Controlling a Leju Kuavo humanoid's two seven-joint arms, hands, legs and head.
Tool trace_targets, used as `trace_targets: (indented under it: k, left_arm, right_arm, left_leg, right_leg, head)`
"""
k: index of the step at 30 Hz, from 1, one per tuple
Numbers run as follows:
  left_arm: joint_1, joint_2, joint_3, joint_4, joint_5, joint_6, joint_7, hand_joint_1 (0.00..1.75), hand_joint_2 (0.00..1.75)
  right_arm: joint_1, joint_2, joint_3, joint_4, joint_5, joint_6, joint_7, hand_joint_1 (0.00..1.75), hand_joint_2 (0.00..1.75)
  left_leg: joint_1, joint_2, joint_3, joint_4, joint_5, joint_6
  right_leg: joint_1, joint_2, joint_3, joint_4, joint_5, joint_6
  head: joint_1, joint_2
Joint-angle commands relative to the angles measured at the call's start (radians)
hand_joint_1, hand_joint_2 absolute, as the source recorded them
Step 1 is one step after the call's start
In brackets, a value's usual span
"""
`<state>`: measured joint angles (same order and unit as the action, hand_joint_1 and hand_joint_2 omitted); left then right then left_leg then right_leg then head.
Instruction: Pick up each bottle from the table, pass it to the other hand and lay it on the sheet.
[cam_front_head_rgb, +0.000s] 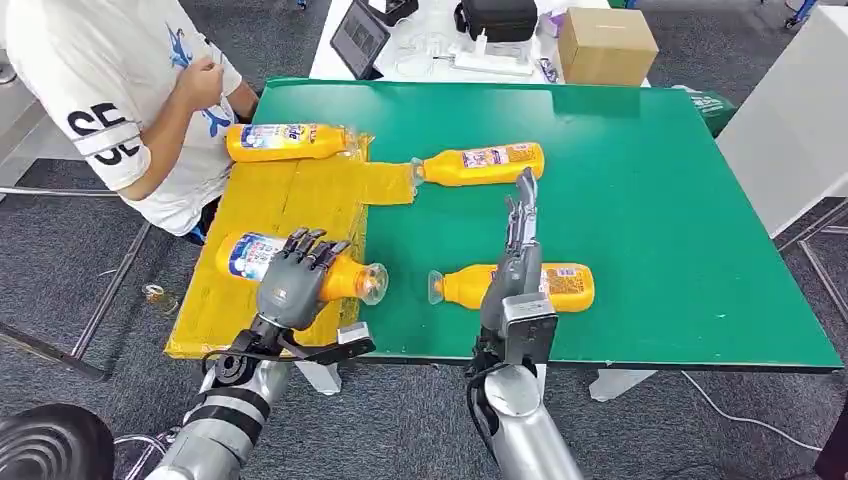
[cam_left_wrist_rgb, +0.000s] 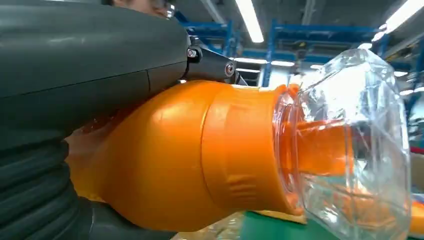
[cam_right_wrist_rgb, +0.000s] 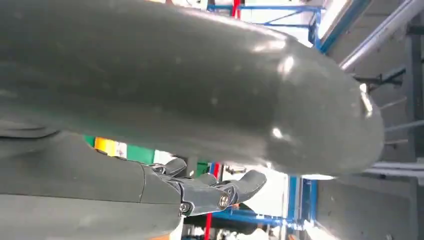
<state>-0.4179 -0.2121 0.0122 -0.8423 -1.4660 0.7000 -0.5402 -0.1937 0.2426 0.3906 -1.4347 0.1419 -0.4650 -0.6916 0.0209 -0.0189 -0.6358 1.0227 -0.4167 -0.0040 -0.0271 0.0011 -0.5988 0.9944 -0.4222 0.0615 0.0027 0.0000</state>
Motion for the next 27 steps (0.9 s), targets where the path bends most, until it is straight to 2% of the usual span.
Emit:
trace_targets:
  k: [1,5,7,8,9,16,22,25,27]
  left_arm:
    - [-0.039,0.058,-0.029,0.117,0.007,-0.002,0.047,1.75,1.75]
    - [-0.07,0.084,-0.078,0.194,-0.058,-0.002,0.127,1.75,1.75]
    - [-0.087,0.084,-0.08,0.245,-0.025,-0.002,0.131,1.75,1.75]
    - [-0.101,0.085,-0.083,0.282,-0.019,-0.002,0.144,1.75,1.75]
    - [-0.11,0.091,-0.096,0.308,-0.015,-0.002,0.16,1.75,1.75]
    - [-0.11,0.091,-0.096,0.308,-0.015,-0.002,0.16,1.75,1.75]
    - [-0.159,0.112,-0.101,0.465,0.016,-0.002,0.209,1.75,1.75]
    - [-0.17,0.118,-0.101,0.497,0.022,-0.002,0.22,1.75,1.75]
    - [-0.173,0.12,-0.101,0.504,0.029,-0.002,0.22,1.75,1.75]
  right_arm:
    - [-0.043,-0.021,0.03,0.118,-0.006,0.019,0.005,0.0,0.0]
    - [-0.04,-0.021,0.037,0.138,-0.002,0.036,0.011,0.0,0.0]
    - [-0.041,-0.02,0.039,0.146,0.001,0.043,0.013,0.0,0.0]
    - [-0.04,-0.02,0.043,0.151,0.006,0.049,0.018,0.0,0.0]
    - [-0.039,-0.019,0.044,0.154,0.008,0.052,0.019,0.0,0.0]
    - [-0.039,-0.019,0.044,0.154,0.008,0.052,0.019,0.0,0.0]
    - [-0.035,-0.017,0.053,0.18,0.026,0.073,0.033,0.0,0.0]
    - [-0.035,-0.015,0.052,0.185,0.026,0.079,0.033,0.0,0.0]
    - [-0.034,-0.015,0.054,0.186,0.029,0.081,0.034,0.0,0.0]
  left_leg:
    - [0.0,0.003,0.004,-0.001,-0.001,0.001]
    - [0.0,0.002,0.004,-0.001,-0.001,0.001]
    - [0.002,0.005,0.011,-0.002,-0.003,0.002]
    - [0.0,0.002,0.004,-0.001,-0.001,0.001]
    - [0.001,0.002,0.006,-0.001,-0.001,0.001]
    - [0.0,0.002,0.003,-0.001,-0.001,0.001]
    - [0.001,0.003,0.004,-0.001,-0.001,0.001]
    - [0.002,0.005,0.008,-0.002,-0.002,0.001]
    - [0.001,0.003,0.005,-0.001,-0.001,0.001]
  right_leg:
    - [0.001,0.002,0.004,-0.001,0.0,-0.002]
    - [0.001,0.001,0.003,-0.001,0.0,-0.002]
    - [0.003,0.002,0.01,-0.004,-0.001,-0.006]
    - [0.001,0.0,0.004,-0.001,0.0,-0.002]
    - [0.002,0.001,0.006,-0.002,-0.001,-0.003]
    - [0.001,0.0,0.003,-0.001,0.0,-0.002]
    - [0.001,0.001,0.004,-0.001,0.0,-0.002]
    - [0.003,0.003,0.007,-0.003,0.0,-0.004]
    - [0.002,0.001,0.005,-0.002,0.0,-0.003]
  head:
    - [0.0,0.0]
    - [0.0,0.0]
    - [0.0,0.0]
    - [0.0,0.0]
    - [0.0,0.0]
    - [0.0,0.0]
    - [0.0,0.0]
    - [0.0,0.0]
    - [0.001,0.0]
